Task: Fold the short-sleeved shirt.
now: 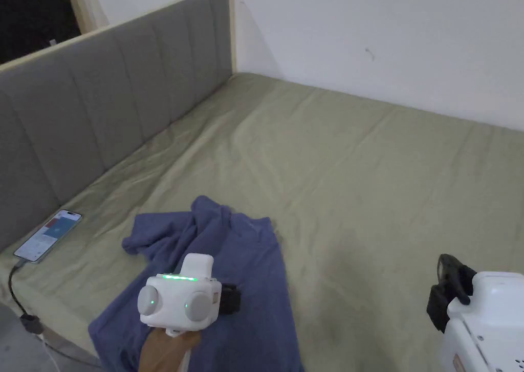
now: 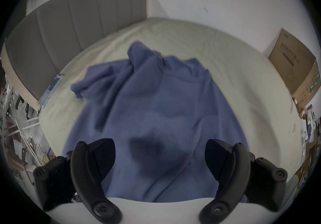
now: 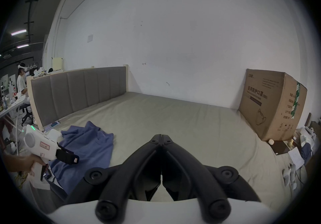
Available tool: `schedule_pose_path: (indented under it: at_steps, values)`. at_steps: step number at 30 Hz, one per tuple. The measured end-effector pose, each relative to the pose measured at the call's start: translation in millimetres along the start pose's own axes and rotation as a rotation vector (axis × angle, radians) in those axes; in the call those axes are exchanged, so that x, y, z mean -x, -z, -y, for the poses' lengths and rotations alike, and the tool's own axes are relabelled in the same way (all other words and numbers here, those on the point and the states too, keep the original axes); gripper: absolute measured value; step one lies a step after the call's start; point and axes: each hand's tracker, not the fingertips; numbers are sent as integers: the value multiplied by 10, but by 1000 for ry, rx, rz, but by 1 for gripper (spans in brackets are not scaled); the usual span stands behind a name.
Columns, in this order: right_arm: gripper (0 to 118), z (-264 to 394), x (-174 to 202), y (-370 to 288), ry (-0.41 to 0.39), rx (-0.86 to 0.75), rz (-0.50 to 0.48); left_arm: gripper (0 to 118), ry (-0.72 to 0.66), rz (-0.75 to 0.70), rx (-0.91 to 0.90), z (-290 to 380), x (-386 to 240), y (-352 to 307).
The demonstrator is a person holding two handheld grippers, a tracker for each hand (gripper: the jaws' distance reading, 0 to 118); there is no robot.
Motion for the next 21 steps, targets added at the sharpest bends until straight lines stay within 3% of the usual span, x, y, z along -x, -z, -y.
schedule_pose_path:
  at_steps: [1, 2, 5, 9, 17, 21]
  values:
    - [0, 24, -30, 6, 1, 8, 9, 99, 20, -9, 17, 20, -40, 47]
    - [0, 54, -57, 0, 3, 17, 16, 79, 39, -19, 41, 39, -80, 119]
    - [0, 118, -152, -3, 14, 38, 31, 64, 26, -36, 21, 70, -122, 88]
    - [0, 78, -130, -78, 23, 50, 45, 14, 36, 8, 7, 72, -123, -8]
    - [0, -50, -208, -309, 64, 16, 56, 9, -93, 231, -109, -105, -120, -709]
    - [0, -76, -333, -459, 88, -5, 68, 9, -10, 315, -202, -312, -412, -1232]
